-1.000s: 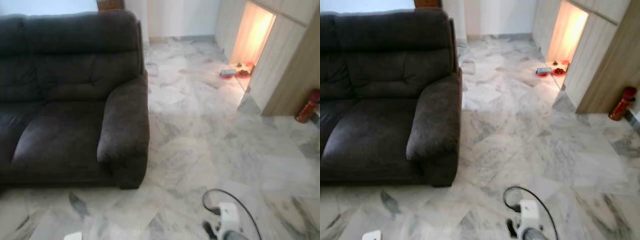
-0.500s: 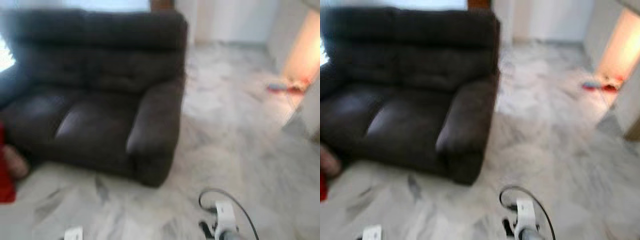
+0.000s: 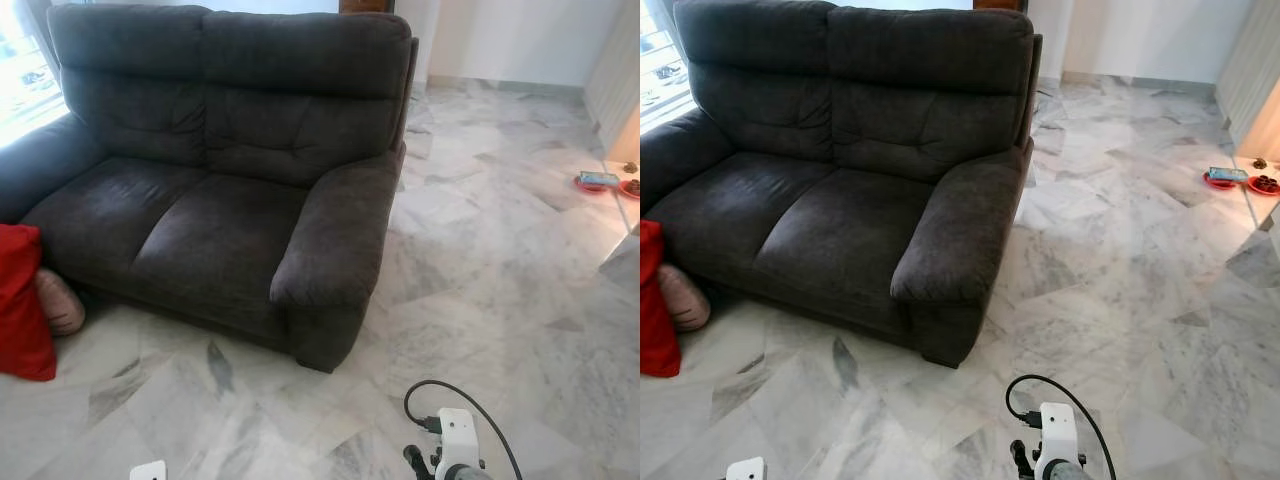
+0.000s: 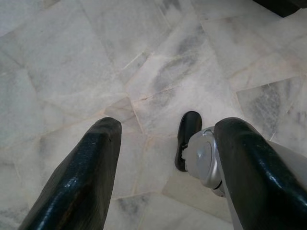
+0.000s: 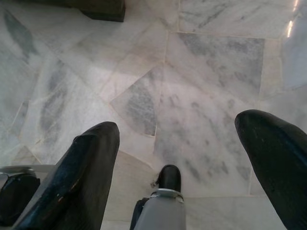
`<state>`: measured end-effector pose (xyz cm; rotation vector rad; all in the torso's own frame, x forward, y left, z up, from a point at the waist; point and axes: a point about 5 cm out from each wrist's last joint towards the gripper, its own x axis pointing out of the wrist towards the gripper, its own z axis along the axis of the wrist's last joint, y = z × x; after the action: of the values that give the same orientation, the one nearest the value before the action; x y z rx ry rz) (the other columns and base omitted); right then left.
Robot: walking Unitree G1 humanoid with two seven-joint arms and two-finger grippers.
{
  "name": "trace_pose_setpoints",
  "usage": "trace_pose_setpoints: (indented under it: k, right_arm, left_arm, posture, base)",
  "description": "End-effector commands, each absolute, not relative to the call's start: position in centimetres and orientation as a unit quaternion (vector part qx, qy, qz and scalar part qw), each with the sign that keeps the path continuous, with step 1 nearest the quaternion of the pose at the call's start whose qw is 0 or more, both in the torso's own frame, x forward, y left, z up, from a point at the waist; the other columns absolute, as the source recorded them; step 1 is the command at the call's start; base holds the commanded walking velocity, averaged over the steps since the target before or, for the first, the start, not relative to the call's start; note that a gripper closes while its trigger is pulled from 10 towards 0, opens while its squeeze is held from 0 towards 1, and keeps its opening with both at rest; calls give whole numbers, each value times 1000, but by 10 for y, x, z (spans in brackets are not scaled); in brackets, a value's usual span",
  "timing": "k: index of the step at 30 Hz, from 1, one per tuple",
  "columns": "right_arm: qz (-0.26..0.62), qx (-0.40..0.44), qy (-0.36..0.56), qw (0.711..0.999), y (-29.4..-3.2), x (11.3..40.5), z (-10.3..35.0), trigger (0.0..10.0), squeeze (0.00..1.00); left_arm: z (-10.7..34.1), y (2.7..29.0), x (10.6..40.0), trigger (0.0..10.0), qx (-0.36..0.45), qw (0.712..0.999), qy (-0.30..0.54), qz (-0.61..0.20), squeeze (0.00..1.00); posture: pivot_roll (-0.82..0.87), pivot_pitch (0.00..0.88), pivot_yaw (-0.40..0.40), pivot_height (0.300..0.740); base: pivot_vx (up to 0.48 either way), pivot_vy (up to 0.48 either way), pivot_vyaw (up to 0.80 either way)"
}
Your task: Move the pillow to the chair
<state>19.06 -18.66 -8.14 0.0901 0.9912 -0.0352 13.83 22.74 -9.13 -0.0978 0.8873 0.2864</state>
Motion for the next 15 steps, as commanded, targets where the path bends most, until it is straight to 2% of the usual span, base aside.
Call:
trace_pose_setpoints:
  k: [1,15]
  right_arm:
    - [-21,45,470,881,-186,191,-81,10000,0]
    - [-39,49,453,889,-175,205,-76,10000,0]
  left_arm:
    - [-92,229,134,10000,-35,891,433,133,0]
    - [-81,239,154,10000,27,907,411,89,0]
  posture:
    - [-15,0,30,740]
    - [-7,0,71,740]
  base:
    - [0,0,0]
    - [0,0,0]
